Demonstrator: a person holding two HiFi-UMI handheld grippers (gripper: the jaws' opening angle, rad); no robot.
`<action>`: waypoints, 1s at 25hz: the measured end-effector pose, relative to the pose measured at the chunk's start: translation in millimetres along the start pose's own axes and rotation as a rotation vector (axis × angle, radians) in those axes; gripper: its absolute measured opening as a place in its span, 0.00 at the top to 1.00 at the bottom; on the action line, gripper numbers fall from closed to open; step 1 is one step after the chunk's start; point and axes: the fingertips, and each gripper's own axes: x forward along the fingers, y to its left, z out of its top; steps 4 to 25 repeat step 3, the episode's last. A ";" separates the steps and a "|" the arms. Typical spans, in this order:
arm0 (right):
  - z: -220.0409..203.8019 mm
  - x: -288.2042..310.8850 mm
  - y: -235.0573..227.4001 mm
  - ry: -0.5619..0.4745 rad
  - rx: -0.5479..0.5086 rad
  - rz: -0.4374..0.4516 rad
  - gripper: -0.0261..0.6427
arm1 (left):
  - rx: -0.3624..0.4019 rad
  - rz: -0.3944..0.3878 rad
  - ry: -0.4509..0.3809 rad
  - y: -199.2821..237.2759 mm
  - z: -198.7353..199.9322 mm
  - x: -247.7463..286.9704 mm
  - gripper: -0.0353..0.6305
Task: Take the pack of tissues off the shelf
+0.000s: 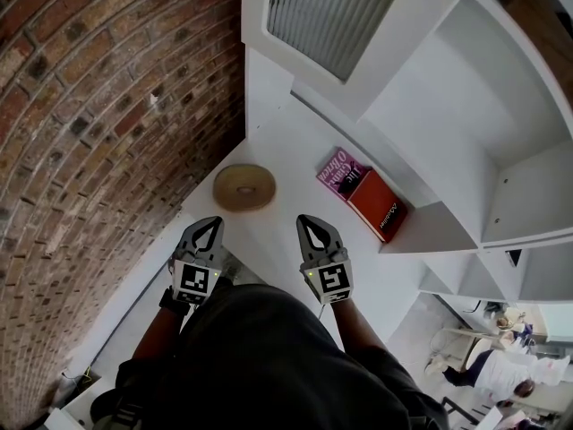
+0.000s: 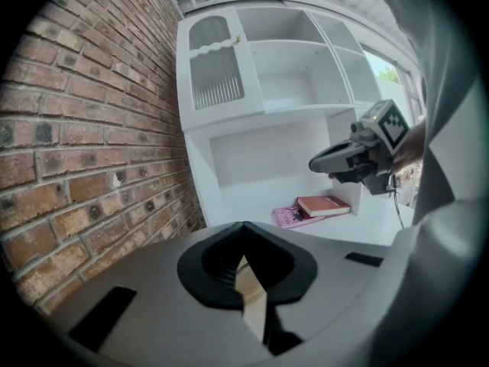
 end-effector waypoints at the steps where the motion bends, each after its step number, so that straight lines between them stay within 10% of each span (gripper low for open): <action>1: 0.6 0.0 -0.3 -0.002 0.001 0.000 0.96 | 0.000 0.000 0.002 -0.3 0.1 0.3 0.95; 25: 1.9 -0.2 -0.9 -0.005 0.001 0.001 0.96 | 0.003 -0.001 0.007 -1.2 0.2 0.6 0.94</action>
